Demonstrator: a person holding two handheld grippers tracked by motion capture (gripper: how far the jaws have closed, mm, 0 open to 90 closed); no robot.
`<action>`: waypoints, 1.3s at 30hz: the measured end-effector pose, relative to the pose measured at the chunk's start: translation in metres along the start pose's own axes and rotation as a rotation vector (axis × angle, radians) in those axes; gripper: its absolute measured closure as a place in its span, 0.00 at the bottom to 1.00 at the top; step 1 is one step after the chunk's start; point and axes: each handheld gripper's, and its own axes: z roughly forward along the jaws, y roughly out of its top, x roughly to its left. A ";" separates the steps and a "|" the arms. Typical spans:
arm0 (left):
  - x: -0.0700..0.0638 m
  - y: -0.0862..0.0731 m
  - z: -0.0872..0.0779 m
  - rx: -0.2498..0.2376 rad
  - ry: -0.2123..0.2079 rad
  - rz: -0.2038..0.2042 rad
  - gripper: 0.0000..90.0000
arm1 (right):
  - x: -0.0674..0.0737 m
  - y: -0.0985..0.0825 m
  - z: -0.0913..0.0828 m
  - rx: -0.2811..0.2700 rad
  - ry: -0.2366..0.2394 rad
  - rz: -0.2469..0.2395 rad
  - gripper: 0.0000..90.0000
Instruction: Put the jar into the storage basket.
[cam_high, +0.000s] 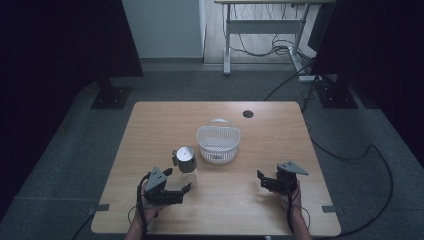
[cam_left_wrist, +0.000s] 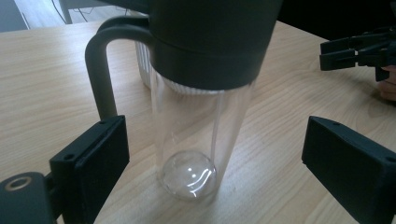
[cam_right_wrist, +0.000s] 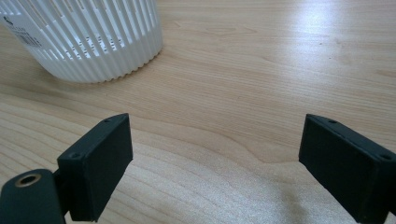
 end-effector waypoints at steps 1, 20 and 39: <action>0.000 0.001 0.001 0.002 0.001 0.002 0.08 | 0.000 0.000 0.000 0.000 0.001 0.001 0.11; -0.002 0.015 0.025 -0.015 0.025 -0.042 0.16 | -0.001 0.000 0.000 0.005 0.006 0.013 0.11; -0.001 0.018 0.030 -0.044 0.061 -0.037 0.32 | -0.002 0.000 0.001 0.001 0.004 0.014 0.11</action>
